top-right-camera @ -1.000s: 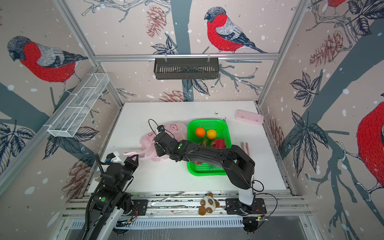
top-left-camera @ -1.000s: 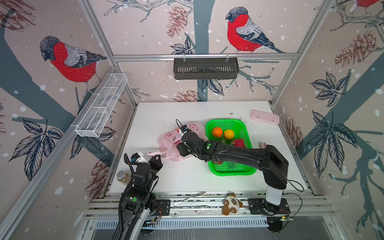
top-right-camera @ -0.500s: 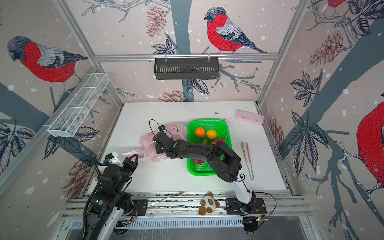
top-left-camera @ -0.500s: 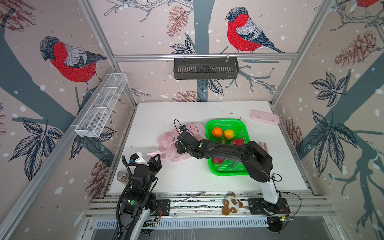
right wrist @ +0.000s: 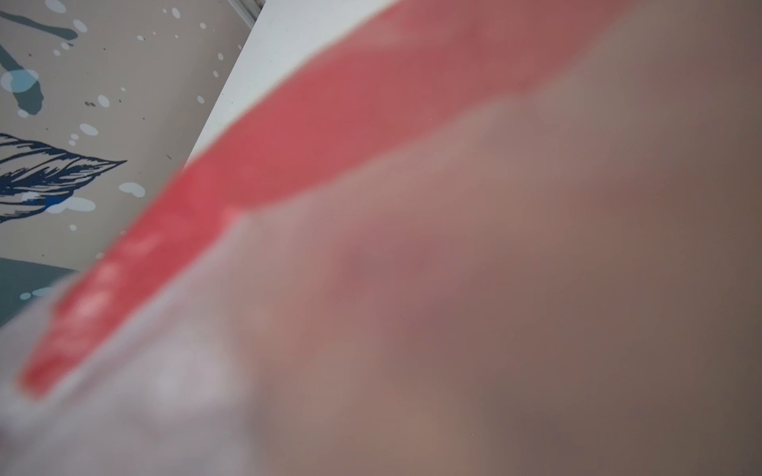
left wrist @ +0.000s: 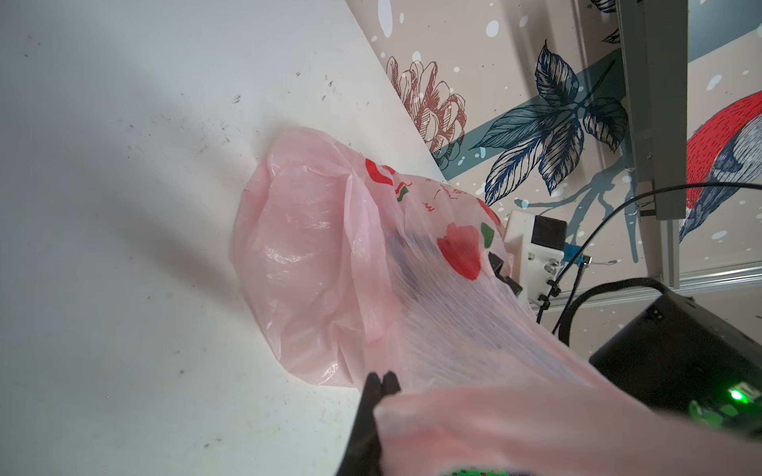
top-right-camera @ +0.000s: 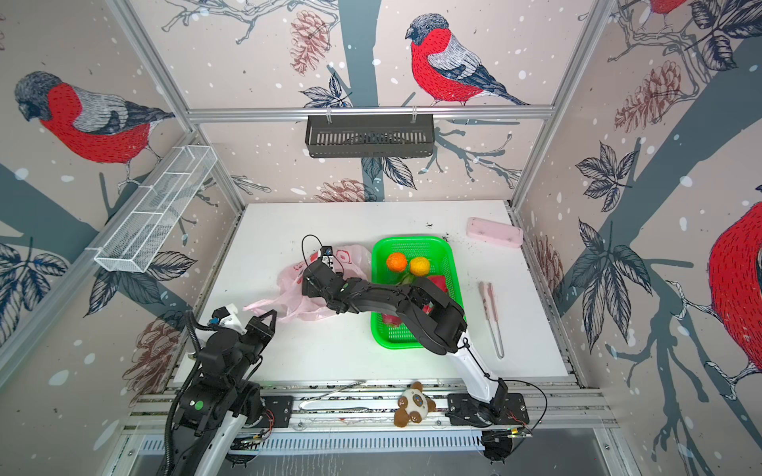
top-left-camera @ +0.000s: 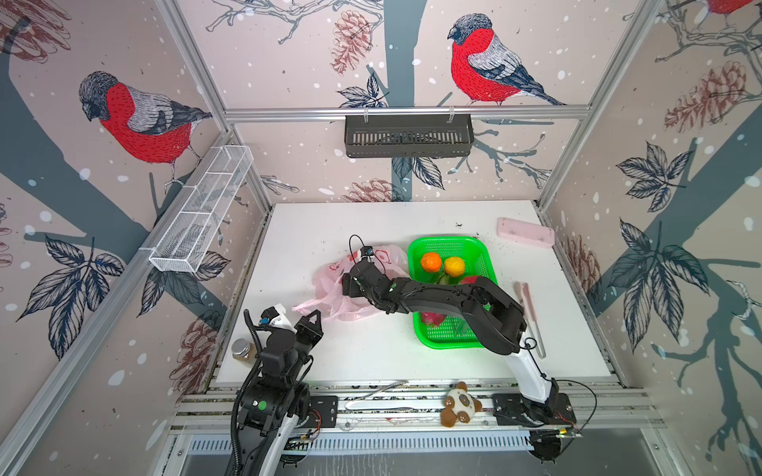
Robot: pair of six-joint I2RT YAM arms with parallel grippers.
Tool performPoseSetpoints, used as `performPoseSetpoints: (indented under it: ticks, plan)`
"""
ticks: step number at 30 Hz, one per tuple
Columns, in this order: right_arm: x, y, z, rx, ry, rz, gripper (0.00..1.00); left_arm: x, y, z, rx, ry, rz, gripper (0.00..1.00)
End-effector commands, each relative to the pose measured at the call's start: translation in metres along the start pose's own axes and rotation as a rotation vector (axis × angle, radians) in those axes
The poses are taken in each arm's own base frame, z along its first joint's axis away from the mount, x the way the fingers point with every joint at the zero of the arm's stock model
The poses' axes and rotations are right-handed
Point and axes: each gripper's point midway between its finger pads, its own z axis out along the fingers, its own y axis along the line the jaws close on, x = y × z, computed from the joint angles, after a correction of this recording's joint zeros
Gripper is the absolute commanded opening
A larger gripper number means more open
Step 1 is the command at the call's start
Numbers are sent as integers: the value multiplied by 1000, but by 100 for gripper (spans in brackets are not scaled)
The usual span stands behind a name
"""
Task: Untie the knot of the plastic bag and take out the fruit
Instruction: 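Reach the right gripper deep into the pink bag toward the remaining fruit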
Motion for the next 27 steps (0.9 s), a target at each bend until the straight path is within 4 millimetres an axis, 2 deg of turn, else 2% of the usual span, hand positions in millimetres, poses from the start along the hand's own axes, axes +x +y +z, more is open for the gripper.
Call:
performPoseSetpoints:
  ticks: [1, 8, 16, 21, 27]
  plan:
    - [-14, 4, 4, -27, -59, 84, 82, 5, -2, 1, 15, 25, 8, 0]
    - [-15, 11, 17, -63, -48, 102, 85, 13, 2, 4, 19, 60, 0, 0]
    - [-15, 14, 27, -74, -47, 87, 90, 13, 0, 3, 28, 61, 1, 0]
    - [-15, 8, 23, -58, -58, 93, 90, 9, -5, 4, 43, 43, 3, 0]
    - [-14, 12, 22, -75, -60, 34, 90, -5, -17, 2, 57, -5, 33, 0]
